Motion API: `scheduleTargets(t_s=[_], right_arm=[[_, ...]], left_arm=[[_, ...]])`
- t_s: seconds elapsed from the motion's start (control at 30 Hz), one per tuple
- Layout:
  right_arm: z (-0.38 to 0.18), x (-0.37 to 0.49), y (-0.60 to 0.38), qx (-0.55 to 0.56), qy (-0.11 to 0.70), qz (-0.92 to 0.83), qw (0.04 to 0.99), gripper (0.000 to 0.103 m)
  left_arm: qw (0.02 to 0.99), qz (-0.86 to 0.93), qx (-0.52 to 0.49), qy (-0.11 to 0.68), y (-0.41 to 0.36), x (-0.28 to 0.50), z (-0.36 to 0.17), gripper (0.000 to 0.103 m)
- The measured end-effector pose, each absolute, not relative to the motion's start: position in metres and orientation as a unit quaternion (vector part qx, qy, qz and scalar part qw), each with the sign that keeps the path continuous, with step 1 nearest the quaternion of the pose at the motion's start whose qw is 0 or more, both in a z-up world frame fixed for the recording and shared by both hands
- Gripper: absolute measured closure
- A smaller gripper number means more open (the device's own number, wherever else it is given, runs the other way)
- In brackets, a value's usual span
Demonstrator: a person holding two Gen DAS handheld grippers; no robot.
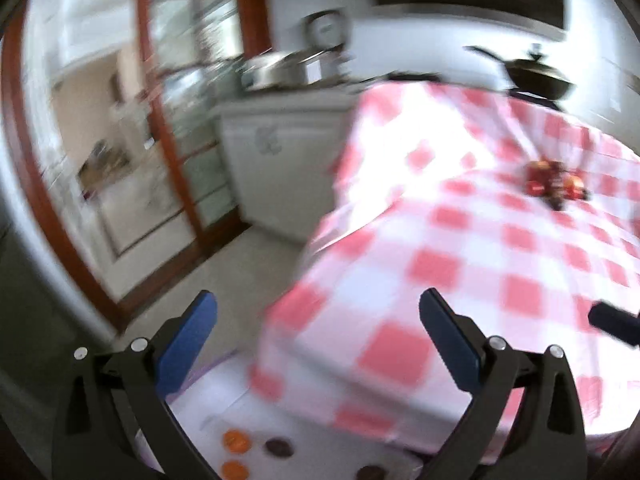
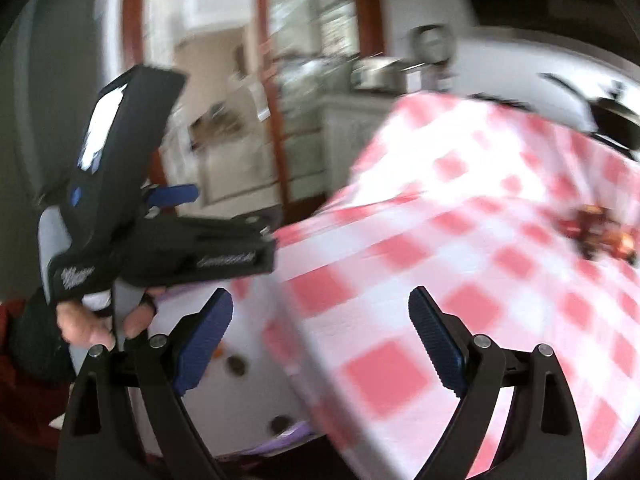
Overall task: Organize fruits
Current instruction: 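Move both open tools back over the fruits on the table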
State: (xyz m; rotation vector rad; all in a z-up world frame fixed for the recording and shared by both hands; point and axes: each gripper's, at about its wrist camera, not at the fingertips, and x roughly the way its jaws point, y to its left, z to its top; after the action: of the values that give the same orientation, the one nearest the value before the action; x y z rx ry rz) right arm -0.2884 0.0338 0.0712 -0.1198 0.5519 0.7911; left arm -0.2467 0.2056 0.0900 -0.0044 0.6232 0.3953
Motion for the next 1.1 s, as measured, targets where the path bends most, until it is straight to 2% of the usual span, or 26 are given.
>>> scheduleTargets(t_s=[0.2, 0.37, 0.5, 0.63, 0.77, 0.9, 1.1], right_arm=[[0.057, -0.238, -0.041, 0.004, 0.280, 0.260, 0.924, 0.016], [0.040, -0.195, -0.104, 0.075, 0.296, 0.166, 0.938, 0.016], [0.019, -0.150, -0.146, 0.105, 0.342, 0.116, 0.926, 0.016], [0.007, -0.107, -0.171, 0.106, 0.370, 0.063, 0.921, 0.016], [-0.002, -0.066, -0.169, 0.083, 0.386, 0.056, 0.917, 0.016], [0.003, -0.027, -0.151, 0.066, 0.383, 0.072, 0.919, 0.016], [0.002, 0.052, -0.133, 0.150, 0.401, 0.097, 0.899, 0.016]], left_arm=[[0.945, 0.068, -0.018, 0.320, 0.139, -0.172, 0.091, 0.002], [0.928, -0.005, -0.044, 0.369, 0.091, -0.094, 0.060, 0.002], [0.913, -0.035, -0.081, 0.399, 0.066, -0.034, 0.035, 0.002], [0.916, -0.050, -0.101, 0.384, 0.052, 0.009, 0.028, 0.002], [0.916, -0.055, -0.136, 0.374, 0.053, 0.042, 0.023, 0.002], [0.908, -0.059, -0.214, 0.356, 0.076, 0.053, 0.021, 0.002], [0.898, -0.058, -0.289, 0.327, 0.102, 0.047, 0.017, 0.002]])
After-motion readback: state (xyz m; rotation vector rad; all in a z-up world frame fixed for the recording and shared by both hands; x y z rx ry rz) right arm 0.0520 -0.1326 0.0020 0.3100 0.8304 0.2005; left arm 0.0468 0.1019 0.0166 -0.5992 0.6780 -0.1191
